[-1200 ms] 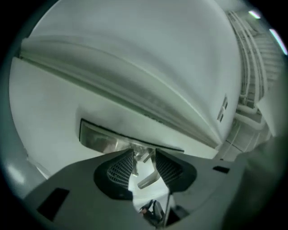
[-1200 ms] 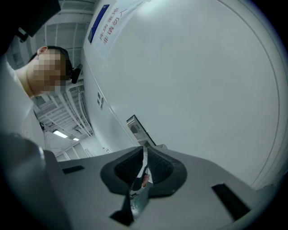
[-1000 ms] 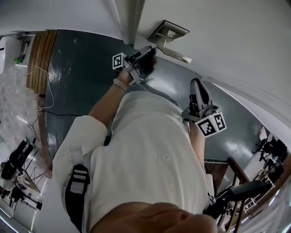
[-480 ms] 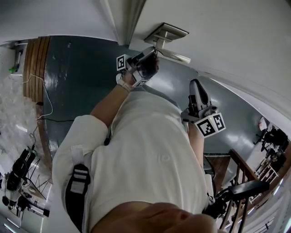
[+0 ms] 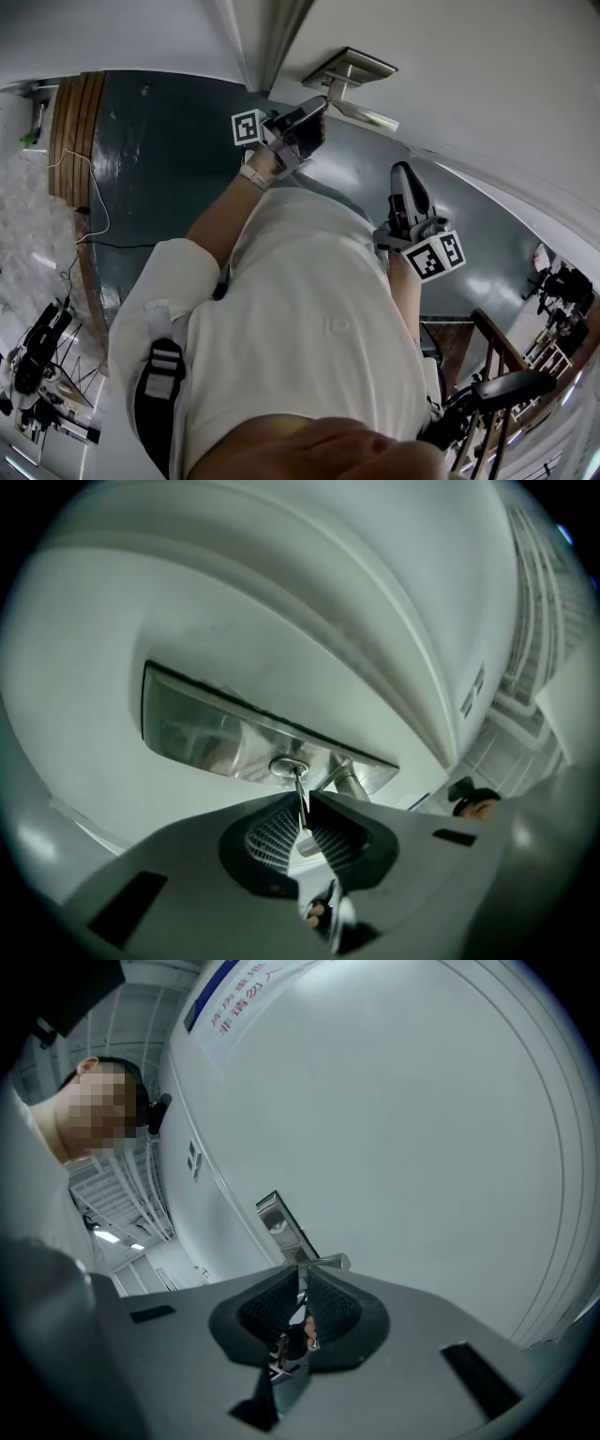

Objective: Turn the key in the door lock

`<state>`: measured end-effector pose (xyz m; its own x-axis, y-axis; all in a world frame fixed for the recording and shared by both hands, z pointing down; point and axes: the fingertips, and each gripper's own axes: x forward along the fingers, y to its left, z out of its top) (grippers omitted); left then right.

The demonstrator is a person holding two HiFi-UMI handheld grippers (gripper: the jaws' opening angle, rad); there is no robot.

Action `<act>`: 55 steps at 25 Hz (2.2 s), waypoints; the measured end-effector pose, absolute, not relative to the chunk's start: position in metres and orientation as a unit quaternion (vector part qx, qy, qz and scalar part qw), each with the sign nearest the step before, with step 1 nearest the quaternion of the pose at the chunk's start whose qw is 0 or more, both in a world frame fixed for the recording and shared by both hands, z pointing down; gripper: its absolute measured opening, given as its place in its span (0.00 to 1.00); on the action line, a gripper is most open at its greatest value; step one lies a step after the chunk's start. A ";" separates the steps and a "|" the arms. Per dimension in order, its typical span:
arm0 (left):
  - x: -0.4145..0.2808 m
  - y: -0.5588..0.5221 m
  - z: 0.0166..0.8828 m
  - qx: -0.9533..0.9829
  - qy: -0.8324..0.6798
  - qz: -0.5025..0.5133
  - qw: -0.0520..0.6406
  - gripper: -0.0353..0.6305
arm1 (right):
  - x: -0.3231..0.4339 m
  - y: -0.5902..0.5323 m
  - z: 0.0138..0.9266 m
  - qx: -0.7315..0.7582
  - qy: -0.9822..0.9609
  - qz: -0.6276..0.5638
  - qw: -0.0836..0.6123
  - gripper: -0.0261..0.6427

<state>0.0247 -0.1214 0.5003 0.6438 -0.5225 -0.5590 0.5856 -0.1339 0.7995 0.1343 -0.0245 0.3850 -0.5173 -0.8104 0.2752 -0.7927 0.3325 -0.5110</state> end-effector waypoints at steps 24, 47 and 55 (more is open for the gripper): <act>0.024 -0.121 0.504 0.807 -0.453 0.024 0.378 0.13 | 0.166 -0.011 0.380 -0.449 0.831 -0.322 0.060 0.11; 0.039 -0.116 0.507 0.693 -0.598 0.336 -0.223 0.11 | 0.184 -0.021 0.388 -0.388 0.864 -0.320 0.029 0.11; 0.028 -0.088 0.504 0.752 -0.577 0.292 -0.129 0.14 | 0.179 -0.020 0.383 -0.395 0.862 -0.315 0.031 0.11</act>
